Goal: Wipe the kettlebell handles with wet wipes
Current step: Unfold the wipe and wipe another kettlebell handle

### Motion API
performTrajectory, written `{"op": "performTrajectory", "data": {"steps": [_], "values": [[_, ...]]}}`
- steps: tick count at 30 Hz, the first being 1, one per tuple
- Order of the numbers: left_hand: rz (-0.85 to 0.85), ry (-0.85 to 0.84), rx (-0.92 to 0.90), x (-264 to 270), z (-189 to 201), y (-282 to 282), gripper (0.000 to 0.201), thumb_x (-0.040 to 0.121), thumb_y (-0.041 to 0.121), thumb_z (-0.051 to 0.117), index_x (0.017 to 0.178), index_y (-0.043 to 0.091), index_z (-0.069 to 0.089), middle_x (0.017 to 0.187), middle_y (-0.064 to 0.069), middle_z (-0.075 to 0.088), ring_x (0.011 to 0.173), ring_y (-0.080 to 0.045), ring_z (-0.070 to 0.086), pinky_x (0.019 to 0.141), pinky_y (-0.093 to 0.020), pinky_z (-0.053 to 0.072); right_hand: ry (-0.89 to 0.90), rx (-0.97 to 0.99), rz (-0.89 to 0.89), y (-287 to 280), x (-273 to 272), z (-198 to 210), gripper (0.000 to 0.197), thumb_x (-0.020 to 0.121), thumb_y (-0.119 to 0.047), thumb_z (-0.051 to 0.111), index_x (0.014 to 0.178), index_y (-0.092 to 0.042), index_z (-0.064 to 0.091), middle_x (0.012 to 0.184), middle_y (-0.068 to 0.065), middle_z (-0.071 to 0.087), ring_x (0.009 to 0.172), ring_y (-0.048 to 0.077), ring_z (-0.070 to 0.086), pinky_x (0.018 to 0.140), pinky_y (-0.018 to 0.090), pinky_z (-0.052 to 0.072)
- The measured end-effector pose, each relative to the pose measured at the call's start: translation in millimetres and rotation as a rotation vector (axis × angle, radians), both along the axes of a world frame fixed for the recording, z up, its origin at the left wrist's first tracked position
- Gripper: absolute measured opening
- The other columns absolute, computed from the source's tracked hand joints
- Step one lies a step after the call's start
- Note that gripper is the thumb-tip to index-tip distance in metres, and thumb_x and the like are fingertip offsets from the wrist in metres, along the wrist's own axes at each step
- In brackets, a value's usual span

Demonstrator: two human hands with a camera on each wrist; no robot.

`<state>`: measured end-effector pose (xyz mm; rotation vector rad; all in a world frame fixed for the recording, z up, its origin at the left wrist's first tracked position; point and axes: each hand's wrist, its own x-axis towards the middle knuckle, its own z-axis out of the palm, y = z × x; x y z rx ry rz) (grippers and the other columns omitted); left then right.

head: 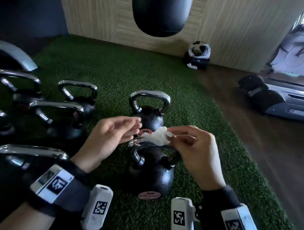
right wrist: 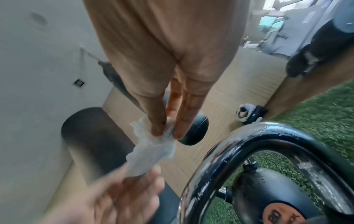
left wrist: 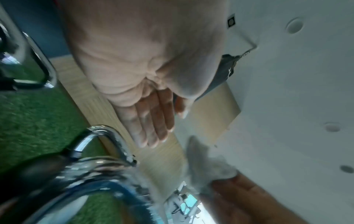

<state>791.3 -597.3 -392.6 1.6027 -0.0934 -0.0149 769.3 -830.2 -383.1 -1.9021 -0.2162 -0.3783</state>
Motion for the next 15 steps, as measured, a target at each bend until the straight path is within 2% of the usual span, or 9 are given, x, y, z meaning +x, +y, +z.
{"op": "performTrajectory", "data": {"steps": [2,3,5,7,9,10,12,14,15], "values": [[-0.128,0.031,0.03,0,15,-12,0.035,0.102,0.039,0.052,0.12,0.02,0.074,0.116,0.0,0.078,0.113,-0.016,0.072,0.09,-0.027,0.06,-0.003,0.001,0.016,8,1,3,0.018,0.079,-0.008,0.088,0.092,-0.018,0.081,0.091,-0.005,0.079,0.078,0.01,0.077,0.077,0.041,0.065],[-0.19,0.042,0.049,0,18,-17,0.042,0.1,0.048,0.05,0.121,0.022,0.075,0.12,0.001,0.076,0.117,-0.017,0.07,0.093,-0.029,0.058,-0.003,0.009,0.014,10,0,5,0.019,0.077,-0.009,0.09,0.091,-0.018,0.081,0.088,-0.005,0.08,0.077,0.009,0.077,0.078,0.04,0.065],[-0.264,0.054,0.035,-4,21,-27,0.05,0.096,0.055,0.05,0.122,0.02,0.075,0.124,-0.004,0.075,0.121,-0.021,0.068,0.103,-0.043,0.054,-0.025,0.017,-0.008,13,-2,9,0.02,0.073,-0.011,0.093,0.087,-0.019,0.08,0.082,-0.007,0.08,0.075,0.007,0.077,0.078,0.036,0.065],[-0.231,0.081,-0.039,-11,20,-35,0.048,0.093,0.048,0.054,0.121,0.015,0.074,0.12,-0.014,0.075,0.111,-0.026,0.071,0.107,-0.052,0.051,-0.045,0.016,-0.031,14,-2,11,0.021,0.071,-0.014,0.094,0.085,-0.021,0.08,0.079,-0.009,0.079,0.074,0.005,0.076,0.077,0.035,0.065],[-0.206,0.072,-0.066,-16,17,-42,0.04,0.097,0.038,0.058,0.121,0.01,0.074,0.121,-0.021,0.073,0.113,-0.035,0.07,0.108,-0.054,0.05,-0.018,0.035,-0.015,15,-1,11,0.022,0.075,-0.016,0.092,0.092,-0.022,0.079,0.081,-0.008,0.081,0.078,0.007,0.078,0.08,0.039,0.065],[-0.201,0.064,-0.066,-18,15,-43,0.035,0.1,0.032,0.059,0.122,0.009,0.073,0.121,-0.022,0.073,0.117,-0.038,0.068,0.107,-0.053,0.051,0.013,0.062,0.025,14,0,9,0.023,0.079,-0.016,0.089,0.098,-0.022,0.078,0.085,-0.006,0.082,0.083,0.011,0.079,0.084,0.043,0.064],[-0.169,0.068,-0.084,-22,13,-41,0.028,0.102,0.019,0.059,0.124,0.008,0.072,0.118,-0.019,0.074,0.115,-0.036,0.069,0.1,-0.044,0.057,0.09,0.196,0.154,12,-1,9,0.027,0.087,-0.007,0.081,0.11,-0.02,0.074,0.096,0.003,0.082,0.094,0.022,0.079,0.092,0.048,0.062],[-0.122,0.092,-0.132,-24,15,-34,0.025,0.101,0.011,0.06,0.122,0.009,0.073,0.114,-0.015,0.077,0.104,-0.026,0.073,0.088,-0.03,0.061,0.137,0.339,0.248,3,0,8,0.031,0.09,0.004,0.072,0.117,-0.013,0.071,0.105,0.011,0.08,0.101,0.028,0.077,0.093,0.044,0.061],[-0.1,0.084,-0.127,-24,15,-29,0.024,0.1,0.011,0.061,0.119,0.012,0.075,0.112,-0.012,0.078,0.1,-0.021,0.073,0.084,-0.026,0.061,0.139,0.375,0.236,-4,1,4,0.031,0.091,0.007,0.07,0.116,-0.01,0.071,0.107,0.013,0.079,0.101,0.029,0.077,0.092,0.042,0.061]]}}
